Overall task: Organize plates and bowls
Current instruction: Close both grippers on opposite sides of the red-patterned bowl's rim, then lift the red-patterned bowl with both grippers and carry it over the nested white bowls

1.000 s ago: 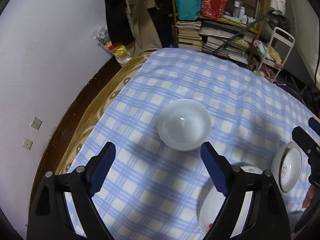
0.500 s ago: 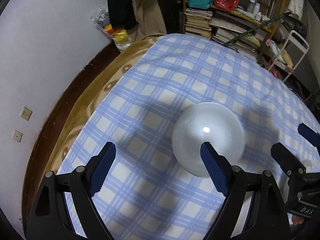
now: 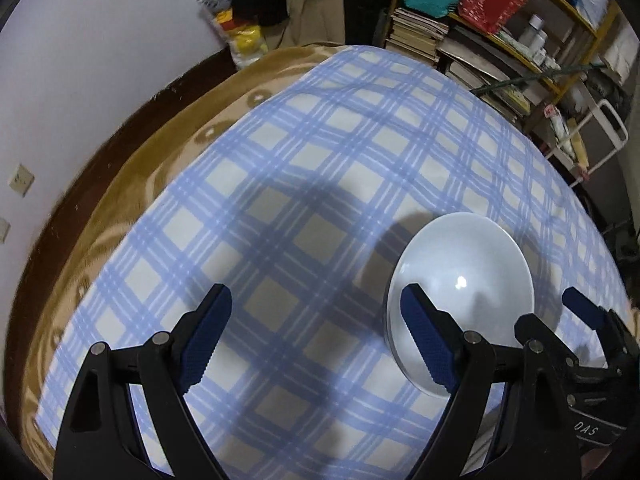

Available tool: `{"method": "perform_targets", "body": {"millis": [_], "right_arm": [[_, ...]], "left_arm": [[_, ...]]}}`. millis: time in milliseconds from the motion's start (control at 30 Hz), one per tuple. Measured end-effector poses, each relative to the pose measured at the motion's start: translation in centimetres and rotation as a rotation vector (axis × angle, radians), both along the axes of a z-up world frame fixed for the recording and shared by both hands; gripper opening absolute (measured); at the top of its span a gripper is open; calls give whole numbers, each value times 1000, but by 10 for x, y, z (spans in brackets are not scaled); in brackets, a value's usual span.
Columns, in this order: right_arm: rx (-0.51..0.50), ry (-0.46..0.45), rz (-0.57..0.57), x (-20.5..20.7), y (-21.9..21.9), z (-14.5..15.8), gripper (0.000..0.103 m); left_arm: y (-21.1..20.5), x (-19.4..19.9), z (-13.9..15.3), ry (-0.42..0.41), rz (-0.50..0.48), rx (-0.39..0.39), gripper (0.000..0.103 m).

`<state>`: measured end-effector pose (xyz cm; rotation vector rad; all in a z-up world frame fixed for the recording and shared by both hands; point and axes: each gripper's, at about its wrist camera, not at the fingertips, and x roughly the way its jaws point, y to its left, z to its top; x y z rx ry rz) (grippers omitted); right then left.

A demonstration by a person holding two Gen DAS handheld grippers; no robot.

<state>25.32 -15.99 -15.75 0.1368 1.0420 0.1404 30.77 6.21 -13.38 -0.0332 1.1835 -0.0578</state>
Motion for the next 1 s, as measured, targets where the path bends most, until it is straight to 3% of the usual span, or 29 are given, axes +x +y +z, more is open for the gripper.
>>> {"method": "perform_targets", "body": {"millis": [133,233,300,533,600,667,733,1000], "right_arm": [[-7,32,-4,7,2,-9,101],[-13,53,-6,11,4,-14,94],[0,69,-1,14,6,-18,91],[101,137,1,24,12,-30,56],[103,135,9,24,16,-30,42],[118,150,26,23,20,-32,20],[138,159,37,22,23,-32,14],[139,133,36,8,23,-19,13]], "left_arm": [[-4,3,-6,8,-14,-15,84],[-9,5,-12,24,-37,-19,66],[-12,5,-15,41,-56,-51,48],[-34,1,-24,51,-117,-44,21],[-36,0,-24,59,-117,-67,16],[-39,-2,-21,52,-136,-77,10],[-45,-6,-20,43,-155,-36,10],[-51,-21,-5,23,-162,3,11]]}}
